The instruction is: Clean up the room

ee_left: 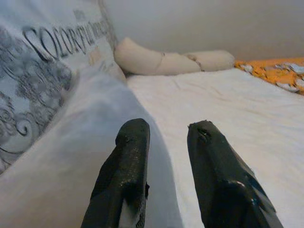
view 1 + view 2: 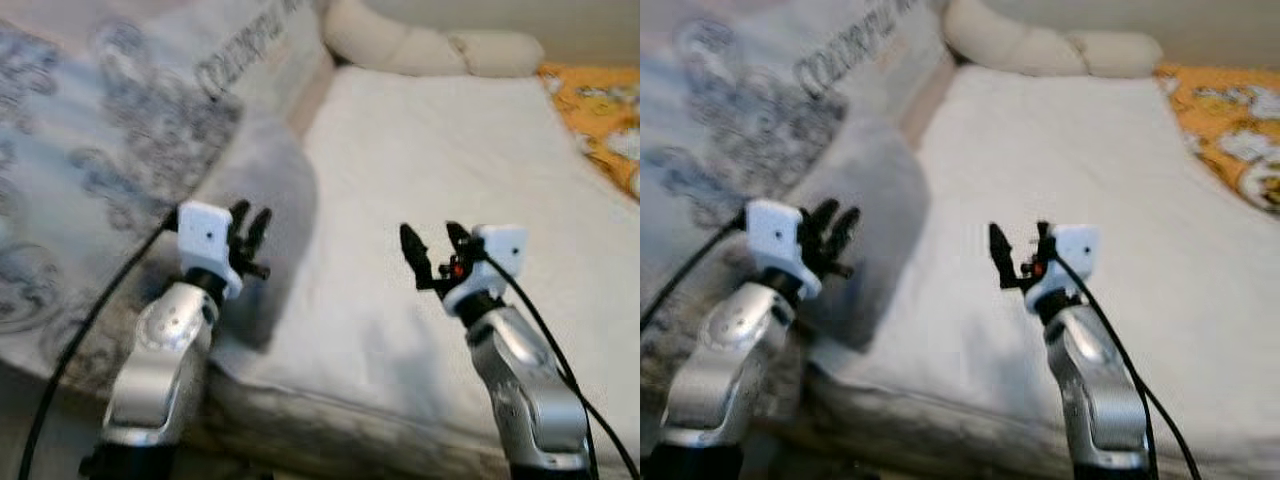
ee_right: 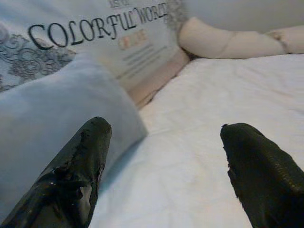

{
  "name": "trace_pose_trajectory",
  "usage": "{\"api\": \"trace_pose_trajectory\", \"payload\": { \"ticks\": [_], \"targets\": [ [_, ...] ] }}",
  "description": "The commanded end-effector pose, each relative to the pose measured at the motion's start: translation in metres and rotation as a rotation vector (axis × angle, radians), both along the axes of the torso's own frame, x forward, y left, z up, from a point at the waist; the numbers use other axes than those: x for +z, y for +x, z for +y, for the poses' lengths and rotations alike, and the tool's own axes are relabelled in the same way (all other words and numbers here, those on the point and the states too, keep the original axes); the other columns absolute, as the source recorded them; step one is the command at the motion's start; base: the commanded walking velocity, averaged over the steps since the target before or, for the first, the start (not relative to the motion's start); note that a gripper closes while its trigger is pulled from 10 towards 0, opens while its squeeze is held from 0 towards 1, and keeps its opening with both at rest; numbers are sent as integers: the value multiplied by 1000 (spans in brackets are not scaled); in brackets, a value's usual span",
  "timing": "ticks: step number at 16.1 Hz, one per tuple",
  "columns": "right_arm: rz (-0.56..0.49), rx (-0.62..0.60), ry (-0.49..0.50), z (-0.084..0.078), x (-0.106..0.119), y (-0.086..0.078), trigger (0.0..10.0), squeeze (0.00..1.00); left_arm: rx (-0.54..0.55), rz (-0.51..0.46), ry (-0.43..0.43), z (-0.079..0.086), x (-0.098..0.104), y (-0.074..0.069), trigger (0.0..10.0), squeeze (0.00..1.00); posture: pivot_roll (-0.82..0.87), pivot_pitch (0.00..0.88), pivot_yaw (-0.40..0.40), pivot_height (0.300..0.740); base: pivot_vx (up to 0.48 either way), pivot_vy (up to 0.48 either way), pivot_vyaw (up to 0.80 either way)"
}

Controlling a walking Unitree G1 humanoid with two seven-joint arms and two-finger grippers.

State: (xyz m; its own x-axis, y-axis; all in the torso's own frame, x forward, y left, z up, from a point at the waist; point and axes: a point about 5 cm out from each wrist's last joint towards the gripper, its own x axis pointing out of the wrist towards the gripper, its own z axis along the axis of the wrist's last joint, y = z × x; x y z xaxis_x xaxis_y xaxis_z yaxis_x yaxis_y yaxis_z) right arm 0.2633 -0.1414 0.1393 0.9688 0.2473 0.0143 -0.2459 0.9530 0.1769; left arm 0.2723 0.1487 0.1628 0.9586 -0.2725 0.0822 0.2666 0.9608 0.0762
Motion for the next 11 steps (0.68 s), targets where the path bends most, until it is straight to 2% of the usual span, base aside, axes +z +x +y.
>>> {"api": "trace_pose_trajectory", "payload": {
  "ticks": [1, 3, 5, 11],
  "targets": [
    [24, 4, -15, 3, -2, -3, 10000, 0, 93, 54, 53, 19, -9, -6, 10000, 0, -16, 0, 13, 740, 0, -465, 0],
    [68, -5, -39, 0, -10, -11, 10000, 0, 130, 100, 69, 26, -17, -15, 10000, 0, -12, 0, 10, 740, 0, -465, 0],
    [137, -40, -65, -6, -25, -18, 10000, 0, 120, 143, 108, 30, -28, -22, 10000, 0, -12, 0, 12, 740, 0, -459, 0],
    [222, -81, -81, -13, -44, -25, 10000, 0, 118, 192, 139, 34, -38, -23, 10000, 0, -24, 0, 14, 740, 0, -457, 0]
  ]
}}
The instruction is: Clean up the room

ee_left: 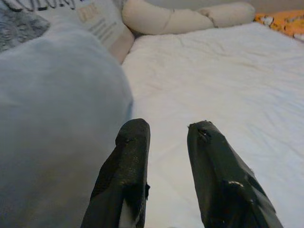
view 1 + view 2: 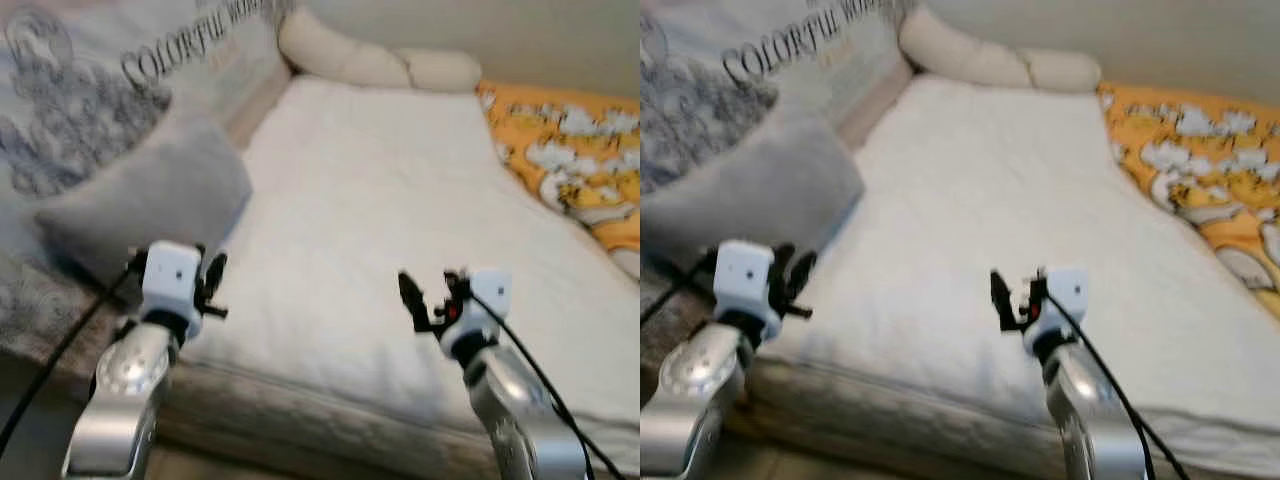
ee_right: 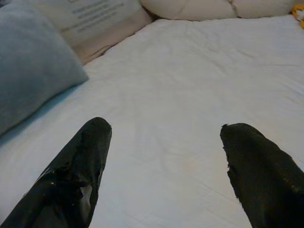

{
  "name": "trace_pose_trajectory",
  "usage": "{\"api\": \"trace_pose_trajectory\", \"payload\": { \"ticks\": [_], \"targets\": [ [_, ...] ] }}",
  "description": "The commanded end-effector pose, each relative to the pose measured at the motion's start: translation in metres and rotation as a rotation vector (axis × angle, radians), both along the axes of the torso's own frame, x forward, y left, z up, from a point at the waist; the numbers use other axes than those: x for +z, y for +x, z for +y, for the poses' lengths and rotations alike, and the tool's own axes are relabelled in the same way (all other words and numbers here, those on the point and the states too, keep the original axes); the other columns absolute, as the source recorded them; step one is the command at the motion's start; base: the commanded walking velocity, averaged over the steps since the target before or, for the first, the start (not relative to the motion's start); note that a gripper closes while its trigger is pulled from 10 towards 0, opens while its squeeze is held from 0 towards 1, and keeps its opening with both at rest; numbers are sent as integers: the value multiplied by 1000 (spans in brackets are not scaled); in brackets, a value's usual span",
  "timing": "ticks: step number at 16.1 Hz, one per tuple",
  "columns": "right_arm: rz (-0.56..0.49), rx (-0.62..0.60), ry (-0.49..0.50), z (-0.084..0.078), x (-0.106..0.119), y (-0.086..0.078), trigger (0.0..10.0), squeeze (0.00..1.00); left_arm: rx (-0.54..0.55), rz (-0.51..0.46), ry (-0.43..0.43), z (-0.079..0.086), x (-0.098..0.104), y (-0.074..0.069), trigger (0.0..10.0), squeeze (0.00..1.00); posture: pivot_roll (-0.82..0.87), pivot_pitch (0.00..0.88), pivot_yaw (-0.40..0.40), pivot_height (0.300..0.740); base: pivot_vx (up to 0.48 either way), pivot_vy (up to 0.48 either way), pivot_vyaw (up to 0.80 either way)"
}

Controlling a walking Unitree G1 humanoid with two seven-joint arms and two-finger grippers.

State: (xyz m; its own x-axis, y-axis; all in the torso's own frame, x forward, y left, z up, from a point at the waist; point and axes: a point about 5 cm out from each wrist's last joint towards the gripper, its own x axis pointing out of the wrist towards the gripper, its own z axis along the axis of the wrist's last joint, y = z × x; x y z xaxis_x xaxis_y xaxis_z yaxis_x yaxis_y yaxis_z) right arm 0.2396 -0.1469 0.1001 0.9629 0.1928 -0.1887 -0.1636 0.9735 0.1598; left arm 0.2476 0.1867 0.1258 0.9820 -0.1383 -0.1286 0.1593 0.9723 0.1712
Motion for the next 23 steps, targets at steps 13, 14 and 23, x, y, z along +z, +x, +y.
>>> {"api": "trace_pose_trajectory", "payload": {
  "ticks": [13, 14, 23],
  "targets": [
    [61, -59, -32, -10, -11, 4, 10000, 0, -22, 25, -16, -16, -6, 5, 10000, 0, -58, 0, 22, 740, 0, -456, 0],
    [62, -61, -28, -9, -11, 5, 10000, 0, -24, 26, -16, -16, -7, 5, 10000, 0, -60, 0, 22, 740, 0, -454, 0],
    [73, -33, -16, -4, -11, 4, 10000, 0, -29, 37, -16, -17, -8, 4, 10000, 0, -61, 0, 23, 740, 0, -454, -89]
  ]
}}
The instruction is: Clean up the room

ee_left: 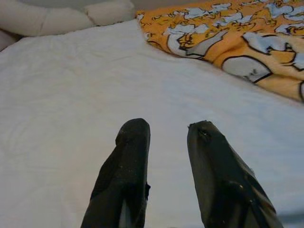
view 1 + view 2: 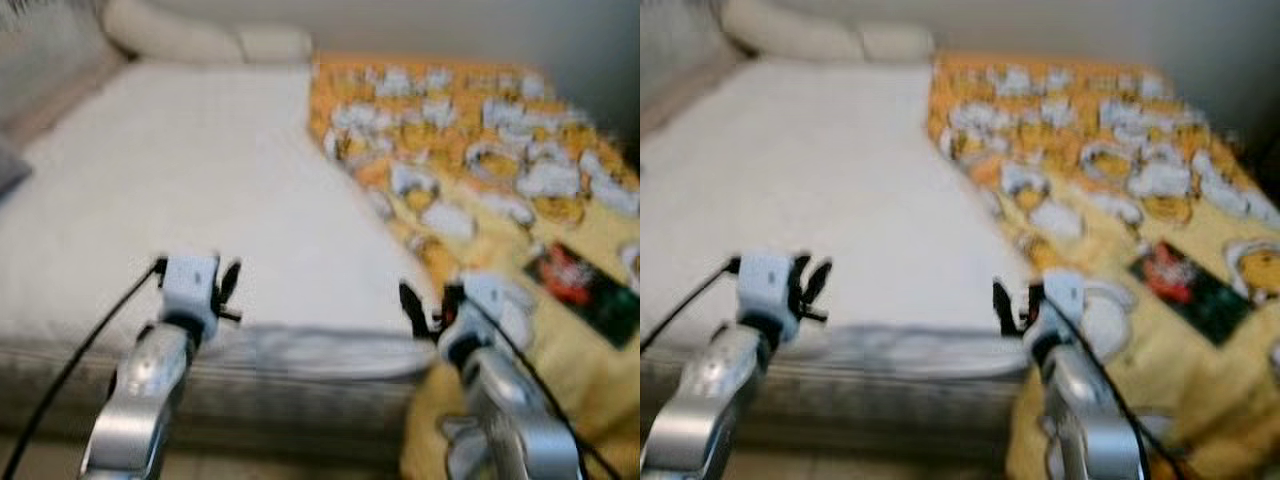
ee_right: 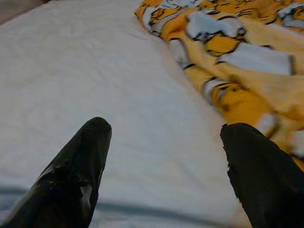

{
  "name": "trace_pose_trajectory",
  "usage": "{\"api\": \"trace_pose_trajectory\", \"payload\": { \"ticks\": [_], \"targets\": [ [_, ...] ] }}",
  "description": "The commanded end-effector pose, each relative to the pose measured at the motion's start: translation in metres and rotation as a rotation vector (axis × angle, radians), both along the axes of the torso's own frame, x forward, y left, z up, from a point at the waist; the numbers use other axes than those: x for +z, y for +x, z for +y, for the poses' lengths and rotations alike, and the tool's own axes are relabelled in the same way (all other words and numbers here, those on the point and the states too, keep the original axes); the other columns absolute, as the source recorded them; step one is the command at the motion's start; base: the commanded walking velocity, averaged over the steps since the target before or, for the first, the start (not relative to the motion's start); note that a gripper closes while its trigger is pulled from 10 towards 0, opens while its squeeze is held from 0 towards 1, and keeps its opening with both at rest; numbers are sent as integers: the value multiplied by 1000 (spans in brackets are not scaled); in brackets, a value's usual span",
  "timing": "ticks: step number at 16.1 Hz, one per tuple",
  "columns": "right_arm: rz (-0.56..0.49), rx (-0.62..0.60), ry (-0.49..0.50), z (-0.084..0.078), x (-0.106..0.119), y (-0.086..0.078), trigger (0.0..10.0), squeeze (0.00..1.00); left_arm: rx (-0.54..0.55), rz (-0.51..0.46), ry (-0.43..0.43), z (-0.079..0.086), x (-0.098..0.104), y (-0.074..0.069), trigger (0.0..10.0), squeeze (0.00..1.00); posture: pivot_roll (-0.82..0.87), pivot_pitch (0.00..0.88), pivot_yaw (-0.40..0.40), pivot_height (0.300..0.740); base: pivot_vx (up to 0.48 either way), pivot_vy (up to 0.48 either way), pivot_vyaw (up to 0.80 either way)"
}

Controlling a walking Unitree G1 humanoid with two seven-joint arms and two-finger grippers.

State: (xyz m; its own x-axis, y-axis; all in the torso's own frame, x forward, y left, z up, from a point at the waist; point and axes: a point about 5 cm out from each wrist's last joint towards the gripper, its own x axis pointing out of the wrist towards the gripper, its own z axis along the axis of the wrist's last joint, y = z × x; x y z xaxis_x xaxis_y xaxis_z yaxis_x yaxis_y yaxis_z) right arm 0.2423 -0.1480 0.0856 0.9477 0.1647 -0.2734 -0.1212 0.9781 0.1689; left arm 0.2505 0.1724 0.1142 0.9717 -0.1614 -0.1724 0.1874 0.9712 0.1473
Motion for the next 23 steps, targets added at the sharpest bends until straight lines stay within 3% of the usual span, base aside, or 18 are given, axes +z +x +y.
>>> {"api": "trace_pose_trajectory", "payload": {
  "ticks": [1, 4, 9, 12, 15, 23],
  "targets": [
    [-17, -3, -16, -4, 4, 2, 10000, 0, -8, -11, 0, -3, 3, 1, 10000, 0, -60, 0, 23, 740, 0, -454, 0],
    [-54, 92, -70, 3, 7, 3, 10000, 0, -8, -12, 1, -3, 4, 2, 10000, 0, -55, 0, 20, 740, 0, -454, 0],
    [-54, 73, -62, 2, 6, 6, 10000, 0, -11, -15, 5, -1, 5, 3, 10000, 0, -57, 0, 22, 740, 0, -454, 735],
    [-41, 47, -59, -3, 2, 5, 10000, 0, -19, -14, 3, -3, 5, 2, 10000, 0, -62, 0, 19, 740, 0, -453, 0],
    [-30, 95, -76, -2, -3, 3, 10000, 0, -29, -15, 16, -4, 4, 3, 10000, 0, -60, 0, 15, 740, 0, -455, 0],
    [-32, 164, -68, 5, -6, 6, 10000, 0, -24, -17, 13, -3, 4, 2, 10000, 0, -49, 0, 8, 740, 0, -453, 800]
  ]
}}
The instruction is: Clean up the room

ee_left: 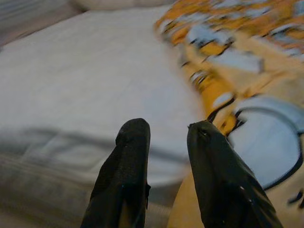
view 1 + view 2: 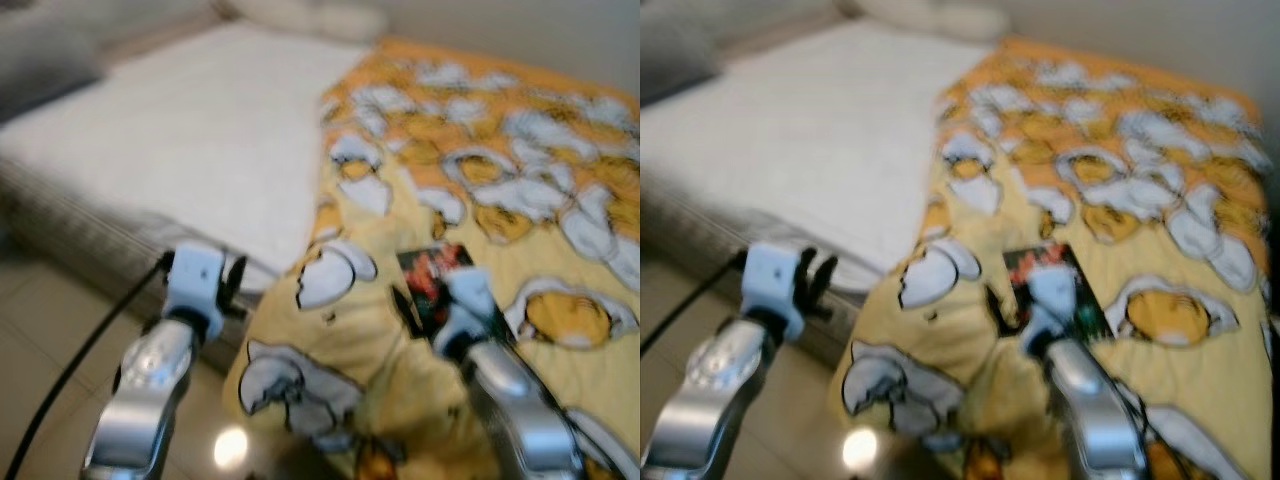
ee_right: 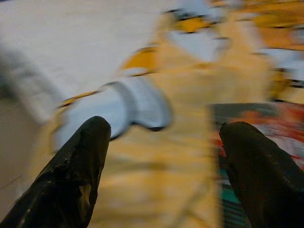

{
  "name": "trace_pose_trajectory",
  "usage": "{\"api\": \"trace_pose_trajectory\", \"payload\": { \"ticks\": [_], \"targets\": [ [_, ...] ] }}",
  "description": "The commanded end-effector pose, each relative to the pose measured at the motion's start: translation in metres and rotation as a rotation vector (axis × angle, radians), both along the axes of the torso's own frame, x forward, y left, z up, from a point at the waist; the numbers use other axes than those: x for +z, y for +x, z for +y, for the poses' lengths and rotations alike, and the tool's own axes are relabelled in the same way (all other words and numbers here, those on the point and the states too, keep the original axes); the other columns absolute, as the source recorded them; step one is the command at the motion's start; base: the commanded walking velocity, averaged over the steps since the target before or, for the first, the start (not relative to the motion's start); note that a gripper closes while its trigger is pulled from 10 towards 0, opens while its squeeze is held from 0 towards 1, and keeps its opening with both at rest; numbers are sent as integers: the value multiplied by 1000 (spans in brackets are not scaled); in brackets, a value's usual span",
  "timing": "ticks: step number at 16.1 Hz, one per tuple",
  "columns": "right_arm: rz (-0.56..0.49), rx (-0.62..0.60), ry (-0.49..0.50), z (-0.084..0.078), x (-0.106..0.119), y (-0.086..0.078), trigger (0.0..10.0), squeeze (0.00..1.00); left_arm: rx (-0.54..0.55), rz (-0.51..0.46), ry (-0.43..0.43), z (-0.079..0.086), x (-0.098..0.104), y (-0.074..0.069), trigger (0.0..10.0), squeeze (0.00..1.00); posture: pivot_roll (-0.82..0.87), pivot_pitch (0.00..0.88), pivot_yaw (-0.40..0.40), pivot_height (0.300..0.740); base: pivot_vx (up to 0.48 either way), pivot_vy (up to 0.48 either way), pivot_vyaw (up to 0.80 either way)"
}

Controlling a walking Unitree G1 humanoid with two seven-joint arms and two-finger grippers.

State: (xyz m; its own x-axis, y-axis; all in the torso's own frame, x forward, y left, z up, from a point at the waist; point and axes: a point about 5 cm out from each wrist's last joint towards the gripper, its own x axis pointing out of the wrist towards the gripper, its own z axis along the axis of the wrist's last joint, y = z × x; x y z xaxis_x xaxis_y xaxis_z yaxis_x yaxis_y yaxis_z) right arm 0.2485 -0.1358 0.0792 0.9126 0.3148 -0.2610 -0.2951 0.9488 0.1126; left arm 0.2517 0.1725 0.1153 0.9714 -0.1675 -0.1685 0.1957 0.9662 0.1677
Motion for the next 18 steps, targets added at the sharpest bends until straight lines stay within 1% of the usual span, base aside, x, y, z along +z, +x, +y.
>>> {"api": "trace_pose_trajectory", "payload": {
  "ticks": [1, 2, 4, 6, 8, 9, 11, 13, 15, 16, 17, 18],
  "targets": [
    [-6, -10, -15, -7, 0, 0, 10000, 0, -14, -9, -6, -3, 3, 1, 10000, 0, -49, 0, 8, 740, 0, -454, 800],
    [-1, 3, -12, -7, -2, -1, 10000, 0, -13, -10, -5, -3, 3, 0, 10000, 0, -47, 0, 6, 740, 0, -450, 800],
    [-3, -6, 15, -8, -3, -1, 10000, 0, -12, -10, -3, -2, 2, 0, 10000, 0, -44, 0, 2, 740, 0, -431, 0],
    [10, -1, 47, -10, -6, -2, 10000, 0, -6, -11, -10, 0, 1, -4, 10000, 0, -29, 0, -13, 740, 0, 0, 0],
    [14, 0, 52, -10, -7, -3, 10000, 0, -17, -11, -6, 0, 1, -5, 10000, 0, -19, 0, -18, 740, 0, 0, 0],
    [17, -1, 83, -10, -8, -3, 10000, 0, -32, -12, -20, 0, 2, -7, 10000, 0, -16, 0, -20, 740, 0, 0, 0],
    [18, -14, 104, -11, -8, 0, 10000, 0, -72, -10, -8, 1, 3, -9, 10000, 0, -16, 0, -20, 740, 0, 0, 0],
    [26, -43, 87, -13, -10, 4, 10000, 0, -108, -4, 8, 1, 2, -9, 10000, 0, -22, 0, -16, 740, 0, 0, 0],
    [61, -120, 67, -21, -17, 14, 10000, 0, -179, 6, 10, -3, 2, -3, 10000, 0, -28, 0, -13, 740, 0, 0, 0],
    [93, -158, 61, -25, -21, 19, 10000, 494, -235, 18, 10, -7, 3, -1, 10000, 0, -27, 0, -13, 740, 0, 0, 0],
    [121, -184, 87, -27, -24, 24, 10000, 1000, -309, 37, 3, -12, 3, 0, 10000, 0, -30, 0, -12, 740, 0, 0, 0],
    [141, -196, 114, -28, -27, 31, 10000, 1000, -399, 62, -13, -18, 2, 0, 10000, 0, -31, 0, -10, 740, 0, 0, 0]
  ]
}}
